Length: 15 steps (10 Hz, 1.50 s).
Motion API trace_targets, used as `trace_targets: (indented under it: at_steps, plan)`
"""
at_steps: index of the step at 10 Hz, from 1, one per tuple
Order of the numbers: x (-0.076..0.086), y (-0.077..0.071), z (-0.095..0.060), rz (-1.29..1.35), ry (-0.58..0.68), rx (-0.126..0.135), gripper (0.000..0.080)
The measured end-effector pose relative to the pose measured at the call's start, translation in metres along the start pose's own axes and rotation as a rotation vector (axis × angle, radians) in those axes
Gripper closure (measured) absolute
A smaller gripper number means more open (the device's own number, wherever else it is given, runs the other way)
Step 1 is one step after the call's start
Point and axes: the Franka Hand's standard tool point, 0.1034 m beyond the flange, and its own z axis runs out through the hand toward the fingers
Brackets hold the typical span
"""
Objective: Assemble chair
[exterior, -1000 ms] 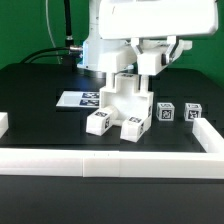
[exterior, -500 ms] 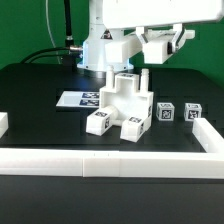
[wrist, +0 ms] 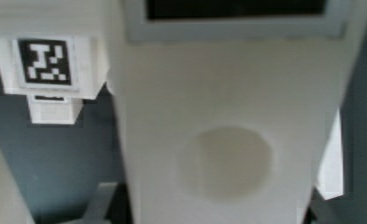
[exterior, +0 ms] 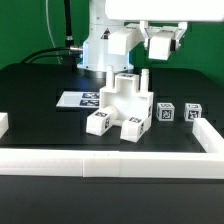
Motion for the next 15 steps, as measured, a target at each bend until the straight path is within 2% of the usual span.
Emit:
trace_targets:
  at_steps: [3, 4, 5, 6, 7, 10, 12, 15]
  plan:
    - [-0.001, 0.001, 0.003, 0.02, -0.01, 0.007, 0.0514]
    - [0.001, 0.005, 0.002, 0.058, -0.004, 0.023, 0.0514]
    - [0.007, 0.016, 0.002, 0.132, 0.035, 0.06, 0.0514]
    - [0.003, 0.028, 0.008, 0.138, 0.067, 0.074, 0.0514]
    - [-0.003, 0.026, 0.01, 0.133, 0.045, 0.068, 0.0514]
    - [-0.002, 0.025, 0.011, 0.122, 0.046, 0.067, 0.0514]
    - [-0.003, 0.037, 0.014, 0.29, 0.037, 0.065, 0.0514]
    - [-0.006, 0.036, 0.018, 0.309, 0.031, 0.062, 0.0514]
